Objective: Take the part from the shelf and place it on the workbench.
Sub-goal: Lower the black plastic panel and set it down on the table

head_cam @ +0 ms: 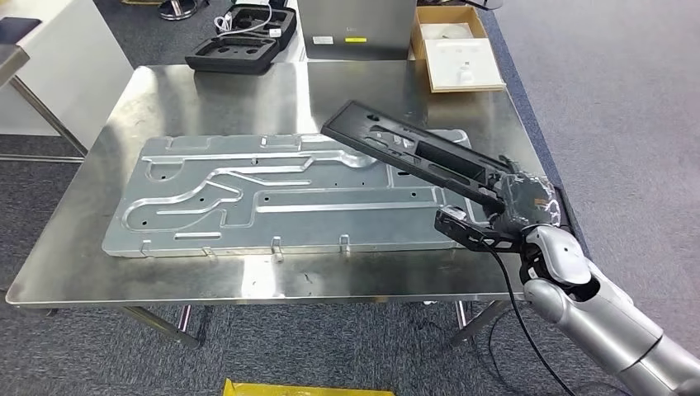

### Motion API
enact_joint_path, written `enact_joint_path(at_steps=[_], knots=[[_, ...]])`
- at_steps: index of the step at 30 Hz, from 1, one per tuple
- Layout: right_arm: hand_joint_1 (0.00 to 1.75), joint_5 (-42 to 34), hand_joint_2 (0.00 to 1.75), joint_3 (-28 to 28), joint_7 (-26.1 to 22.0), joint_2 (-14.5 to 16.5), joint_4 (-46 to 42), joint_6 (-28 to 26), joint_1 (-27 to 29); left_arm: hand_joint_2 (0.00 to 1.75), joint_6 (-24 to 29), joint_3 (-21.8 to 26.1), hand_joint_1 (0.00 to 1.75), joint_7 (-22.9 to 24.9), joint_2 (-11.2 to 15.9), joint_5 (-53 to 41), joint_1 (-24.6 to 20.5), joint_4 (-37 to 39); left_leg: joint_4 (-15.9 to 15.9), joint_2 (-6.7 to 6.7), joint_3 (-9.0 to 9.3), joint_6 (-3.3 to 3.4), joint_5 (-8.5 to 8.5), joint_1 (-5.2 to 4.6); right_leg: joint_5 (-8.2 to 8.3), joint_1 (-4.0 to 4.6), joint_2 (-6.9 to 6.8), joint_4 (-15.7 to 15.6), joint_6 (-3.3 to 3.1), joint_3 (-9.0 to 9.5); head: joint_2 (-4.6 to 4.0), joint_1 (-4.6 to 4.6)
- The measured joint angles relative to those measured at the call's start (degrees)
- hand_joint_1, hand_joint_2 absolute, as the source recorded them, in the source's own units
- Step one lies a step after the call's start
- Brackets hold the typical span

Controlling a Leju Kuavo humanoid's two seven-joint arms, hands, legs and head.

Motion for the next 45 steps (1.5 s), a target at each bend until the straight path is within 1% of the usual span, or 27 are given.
enact_joint_path(at_steps=[3,4,6,7,8,9,11,12,14,16,18,21,22,23,24,25,27,28,29,32,34,37,38,39,40,43,45], knots=[[0.00,0.0,0.00,0.0,0.0,0.0,0.0,0.4,0.1,1.75,-1.1,0.1,0.00,-0.7,0.0,0.3,0.0,0.0,-1.6,0.08,1.19,0.39,0.15,0.52,-1.19,-0.03,-0.20,1.2,0.77,-0.39,0.00,0.13],[0.00,0.0,0.00,0.0,0.0,0.0,0.0,0.4,0.1,1.75,-1.1,0.1,0.00,-0.8,0.0,0.3,0.1,0.0,-2.0,0.12,1.61,0.58,0.21,0.69,-2.41,-0.06,-0.26,3.7,0.97,-1.53,0.00,0.23],[0.00,-0.1,0.00,0.0,0.0,0.0,0.2,0.5,0.1,1.75,-1.0,0.1,0.00,-0.8,0.0,0.3,0.0,0.0,-2.2,0.14,1.93,0.89,0.03,0.67,-5.23,-0.22,-0.30,11.0,1.29,-5.51,0.00,0.31],[0.00,-0.2,0.00,0.0,0.0,0.0,0.2,0.6,0.2,1.75,-0.8,0.1,0.00,-0.8,0.0,0.3,0.0,0.0,-2.1,0.13,1.99,0.95,-0.12,0.66,-5.83,-0.32,-0.31,14.0,1.46,-7.42,0.00,0.33],[0.00,-0.4,0.00,0.0,0.0,0.0,0.3,0.5,0.3,1.75,-0.6,0.1,0.00,-0.8,0.0,0.3,0.0,0.0,-2.0,0.09,2.09,0.95,-0.31,0.66,-5.43,-0.46,-0.32,15.1,1.62,-8.50,0.00,0.33],[0.00,-0.9,0.00,0.0,0.0,0.0,0.3,0.5,0.3,1.31,-0.1,0.1,0.00,-0.8,0.0,0.3,0.0,0.0,-1.8,0.05,2.22,0.86,-0.54,0.69,-3.95,-0.62,-0.34,14.1,1.75,-8.45,0.00,0.33],[0.00,-2.9,0.00,0.0,-0.3,0.0,0.4,0.3,0.3,0.44,0.8,0.1,0.00,-0.8,0.0,0.3,0.0,0.0,-1.2,-0.07,2.47,0.45,-1.22,0.77,0.21,-1.00,-0.47,7.3,1.94,-5.76,0.00,0.33],[0.00,-3.9,0.00,0.0,-0.4,0.1,0.4,0.2,0.3,0.00,1.2,0.1,0.00,-0.8,0.0,0.3,0.0,0.0,-0.7,-0.15,2.42,0.12,-1.60,0.69,1.49,-0.98,-0.51,4.0,1.89,-4.32,0.00,0.34],[0.00,-5.6,0.00,0.0,-0.7,0.2,0.4,0.0,0.3,0.00,1.8,0.1,0.00,-0.8,0.0,0.2,0.0,0.0,-0.1,-0.23,2.18,-0.44,-2.02,0.50,1.99,-0.84,-0.50,1.2,1.48,-3.02,0.00,0.28],[0.00,-7.0,0.00,0.0,-0.7,0.3,0.4,-0.2,0.3,0.00,2.6,0.1,0.00,-0.2,-0.1,0.3,0.0,0.0,-0.2,-0.23,2.15,-0.88,-2.08,0.42,2.01,-0.79,-0.37,1.1,0.81,-3.00,0.00,0.23],[0.00,-8.6,0.00,0.0,-0.7,0.4,0.3,-0.3,0.1,0.00,3.9,0.2,0.00,0.7,-0.2,0.4,0.0,0.0,1.1,-0.13,1.71,-1.43,-3.20,0.54,2.18,-0.93,-0.40,0.8,0.15,-2.79,0.00,0.14],[0.00,-11.4,0.00,0.1,-0.9,0.8,-0.1,-0.5,-0.3,0.00,6.5,0.2,0.00,2.4,-0.3,0.7,-0.2,0.0,10.3,0.00,-2.35,-2.22,-8.17,0.72,2.33,-0.94,-0.60,0.7,-0.43,-2.58,0.00,-0.13],[0.00,-12.5,0.00,0.2,-1.0,1.1,-0.3,-0.6,-0.4,0.00,7.3,0.2,0.00,2.9,-0.4,0.6,-0.2,0.0,13.6,0.00,-3.89,-2.34,-9.39,0.74,2.34,-0.88,-0.62,0.7,-0.48,-2.59,0.00,-0.11],[0.00,-13.9,0.00,0.4,-1.3,1.3,-0.5,-0.7,-0.4,0.00,8.1,0.2,0.00,3.3,-0.5,0.5,-0.1,0.0,15.3,0.00,-4.72,-2.36,-9.66,0.74,2.34,-0.81,-0.62,0.7,-0.49,-2.59,0.00,-0.12],[0.00,-15.5,0.00,0.6,-1.7,1.6,-0.8,-1.0,-0.5,0.00,8.8,0.2,0.00,3.5,-0.6,0.4,-0.1,0.0,14.9,0.00,-4.52,-2.25,-8.81,0.73,2.34,-0.75,-0.58,0.8,-0.50,-2.58,0.00,-0.13],[0.00,-17.3,0.00,0.8,-2.3,1.9,-1.2,-1.5,-0.6,0.00,9.5,0.2,0.00,3.5,-0.7,0.4,0.0,0.0,12.4,0.00,-3.26,-2.04,-7.09,0.71,2.34,-0.69,-0.53,0.8,-0.49,-2.56,0.00,-0.12],[0.00,-21.5,0.00,1.0,-3.7,2.6,-2.3,-2.9,-0.9,0.00,10.5,0.2,0.00,3.4,-0.8,0.4,0.0,0.0,4.5,-0.04,0.72,-1.36,-3.57,0.54,2.37,-0.51,-0.49,0.8,-0.43,-2.54,0.00,-0.11],[0.00,-23.4,0.00,1.0,-4.3,2.9,-2.9,-3.8,-1.1,0.00,10.9,0.3,0.00,3.2,-0.8,0.5,-0.1,0.0,1.7,-0.06,2.10,-1.09,-2.64,0.39,2.44,-0.43,-0.51,0.8,-0.30,-2.58,0.00,-0.09],[0.00,-25.1,0.00,1.1,-4.9,3.2,-3.5,-4.6,-1.2,0.00,11.2,0.3,0.00,3.1,-0.8,0.6,-0.2,-0.1,0.1,-0.08,2.81,-0.88,-2.28,0.24,2.55,-0.38,-0.55,0.8,-0.10,-2.63,0.00,-0.08],[0.00,-27.7,0.00,1.3,-5.9,3.7,-4.9,-6.4,-1.3,0.00,11.8,0.3,0.00,3.1,-1.1,0.6,-0.2,-0.2,-0.7,-0.03,2.80,-0.27,-1.57,0.26,2.79,-0.39,-0.61,0.5,0.85,-2.68,0.00,-0.05],[0.00,-28.8,0.00,1.4,-6.6,3.9,-5.6,-7.2,-1.3,0.00,12.0,0.3,0.00,3.1,-1.3,0.6,-0.2,-0.2,-1.5,0.14,2.68,0.41,-0.70,0.56,0.55,-0.41,-0.58,2.6,1.38,-3.50,0.00,0.11],[0.00,-33.8,0.00,1.4,-9.8,4.1,-6.7,-9.9,-0.7,0.00,12.3,0.3,0.00,3.0,-1.6,0.8,-0.2,-0.3,-1.7,0.32,1.77,1.05,0.13,0.56,-5.97,-0.54,-0.55,12.5,1.89,-6.78,0.00,0.34],[0.00,-36.1,0.00,1.3,-11.3,4.2,-7.2,-11.3,-0.1,0.00,12.3,0.3,0.00,3.0,-1.7,0.9,-0.1,-0.3,-1.6,0.33,1.38,1.08,0.36,0.55,-6.93,-0.58,-0.56,14.9,2.03,-7.26,0.00,0.35],[0.00,-37.9,0.00,1.3,-12.6,4.3,-7.9,-13.0,0.5,0.00,12.3,0.3,0.00,3.0,-1.8,1.1,-0.1,-0.3,-1.5,0.33,1.00,1.04,0.58,0.55,-6.79,-0.63,-0.57,15.4,2.14,-6.79,0.00,0.36],[0.00,-39.3,0.00,1.1,-13.7,4.4,-8.6,-14.8,1.1,0.00,12.3,0.3,0.00,3.0,-1.9,1.2,-0.1,-0.3,-1.3,0.31,0.62,0.97,0.76,0.56,-5.72,-0.70,-0.60,13.6,2.18,-5.24,0.00,0.36],[0.00,-42.8,0.00,-0.6,-15.7,4.5,-11.7,-20.5,2.9,0.00,12.4,0.3,0.00,3.0,-2.3,1.5,0.0,-0.5,-0.3,0.21,-0.43,0.46,1.11,0.46,-2.33,-0.61,-0.66,2.9,1.86,1.65,0.00,0.32],[0.00,-45.5,0.00,-2.1,-16.5,4.4,-13.7,-23.4,4.4,0.00,12.5,0.3,0.00,2.9,-2.4,1.6,0.0,-0.6,0.1,0.15,-0.83,-0.24,1.52,0.36,-1.98,-0.25,-0.57,0.3,1.22,2.83,0.00,0.29]])
